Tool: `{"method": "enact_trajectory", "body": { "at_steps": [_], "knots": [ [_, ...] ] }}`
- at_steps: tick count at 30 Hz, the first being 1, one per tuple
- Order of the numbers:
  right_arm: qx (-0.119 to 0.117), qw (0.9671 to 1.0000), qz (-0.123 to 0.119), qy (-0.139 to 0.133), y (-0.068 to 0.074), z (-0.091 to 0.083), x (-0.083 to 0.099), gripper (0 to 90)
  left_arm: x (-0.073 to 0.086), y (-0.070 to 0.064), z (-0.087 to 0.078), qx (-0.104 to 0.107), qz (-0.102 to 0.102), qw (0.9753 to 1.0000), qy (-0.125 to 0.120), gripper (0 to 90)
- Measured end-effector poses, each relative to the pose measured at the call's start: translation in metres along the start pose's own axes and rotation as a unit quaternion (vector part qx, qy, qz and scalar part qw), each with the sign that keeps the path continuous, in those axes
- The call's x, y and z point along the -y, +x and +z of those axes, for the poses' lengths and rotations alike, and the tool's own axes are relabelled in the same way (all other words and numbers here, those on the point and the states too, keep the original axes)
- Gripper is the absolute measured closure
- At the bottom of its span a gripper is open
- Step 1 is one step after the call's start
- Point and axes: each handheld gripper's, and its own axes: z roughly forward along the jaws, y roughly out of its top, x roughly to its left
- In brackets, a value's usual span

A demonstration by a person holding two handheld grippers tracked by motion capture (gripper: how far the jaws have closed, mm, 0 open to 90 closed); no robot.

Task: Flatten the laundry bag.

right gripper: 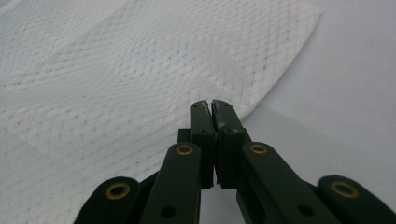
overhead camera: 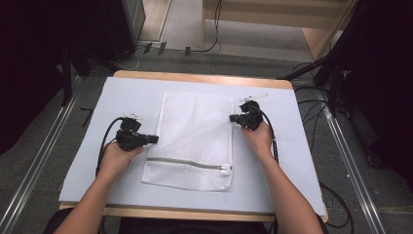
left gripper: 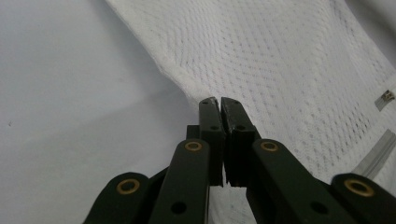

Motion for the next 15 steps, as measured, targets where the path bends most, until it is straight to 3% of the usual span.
{"method": "enact_trajectory", "body": {
  "at_steps": [11, 15],
  "knots": [
    [-0.005, 1.0, 0.007, 0.005, -0.001, 0.0048, -0.0007, 88.5, -0.0005, 0.0085, -0.0007, -0.011, -0.014, 0.9998, -0.007, 88.4],
    [0.004, 1.0, 0.005, 0.002, -0.0011, 0.0022, -0.0004, 78.1, -0.0019, 0.009, -0.0033, -0.016, -0.011, 0.9997, -0.013, 82.8]
  ]
}}
